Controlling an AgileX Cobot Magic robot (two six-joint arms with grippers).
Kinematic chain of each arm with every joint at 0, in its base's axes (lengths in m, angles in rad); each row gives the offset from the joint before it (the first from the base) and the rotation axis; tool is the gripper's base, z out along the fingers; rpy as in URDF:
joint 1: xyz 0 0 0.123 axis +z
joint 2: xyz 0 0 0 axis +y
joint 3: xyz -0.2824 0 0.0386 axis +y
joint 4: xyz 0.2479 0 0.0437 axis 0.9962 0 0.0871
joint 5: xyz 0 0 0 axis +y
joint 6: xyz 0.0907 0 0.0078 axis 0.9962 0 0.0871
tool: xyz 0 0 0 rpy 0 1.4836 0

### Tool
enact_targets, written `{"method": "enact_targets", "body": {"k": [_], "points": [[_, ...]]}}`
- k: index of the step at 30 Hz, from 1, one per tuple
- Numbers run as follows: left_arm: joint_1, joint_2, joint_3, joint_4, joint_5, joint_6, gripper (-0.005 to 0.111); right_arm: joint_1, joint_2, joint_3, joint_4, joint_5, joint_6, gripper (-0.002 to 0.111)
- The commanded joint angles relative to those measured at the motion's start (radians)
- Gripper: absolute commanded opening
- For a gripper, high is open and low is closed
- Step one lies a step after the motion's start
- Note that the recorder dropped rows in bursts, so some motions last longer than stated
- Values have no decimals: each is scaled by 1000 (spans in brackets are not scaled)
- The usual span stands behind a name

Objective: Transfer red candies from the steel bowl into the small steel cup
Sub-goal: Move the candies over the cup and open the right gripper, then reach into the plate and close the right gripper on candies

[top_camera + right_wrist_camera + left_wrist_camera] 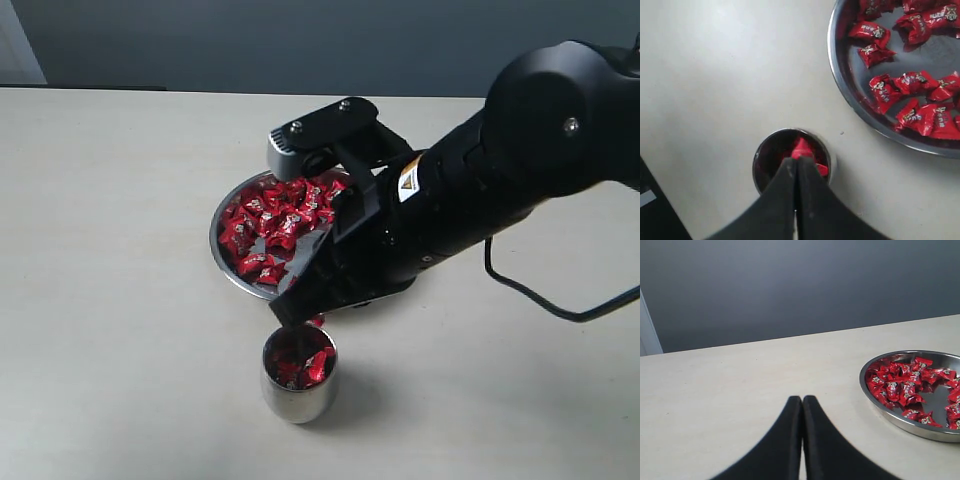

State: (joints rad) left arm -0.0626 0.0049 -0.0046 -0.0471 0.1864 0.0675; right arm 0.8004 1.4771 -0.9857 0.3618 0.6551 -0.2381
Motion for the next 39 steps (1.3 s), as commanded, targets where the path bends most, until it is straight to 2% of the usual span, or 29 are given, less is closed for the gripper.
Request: {"method": "enact_targets", "body": {"k": [1, 5, 7, 8, 9, 12, 15, 22, 32, 39], "points": [[1, -5, 5, 0, -6, 1, 2, 1, 1, 8, 14, 12, -6, -1], [1, -5, 5, 0, -6, 1, 2, 1, 50, 8, 44, 38, -26, -1], [1, -5, 5, 0, -6, 1, 2, 1, 89, 8, 72, 42, -65, 8], [1, -5, 5, 0, -6, 1, 2, 1, 109, 8, 76, 38, -73, 18], [1, -5, 5, 0, -6, 1, 2, 1, 113, 8, 78, 38, -76, 22], [1, -5, 5, 0, -6, 1, 2, 1, 120, 8, 78, 29, -76, 29], [1, -5, 5, 0, -6, 1, 2, -2, 115, 2, 36, -16, -77, 30], [1, -5, 5, 0, -6, 1, 2, -50, 130, -46, 4, -353, -57, 30], [1, -5, 5, 0, -6, 1, 2, -156, 391, -201, -67, -179, -57, 30], [1, -5, 5, 0, -8, 1, 2, -217, 471, -257, -103, -107, -57, 30]]}}
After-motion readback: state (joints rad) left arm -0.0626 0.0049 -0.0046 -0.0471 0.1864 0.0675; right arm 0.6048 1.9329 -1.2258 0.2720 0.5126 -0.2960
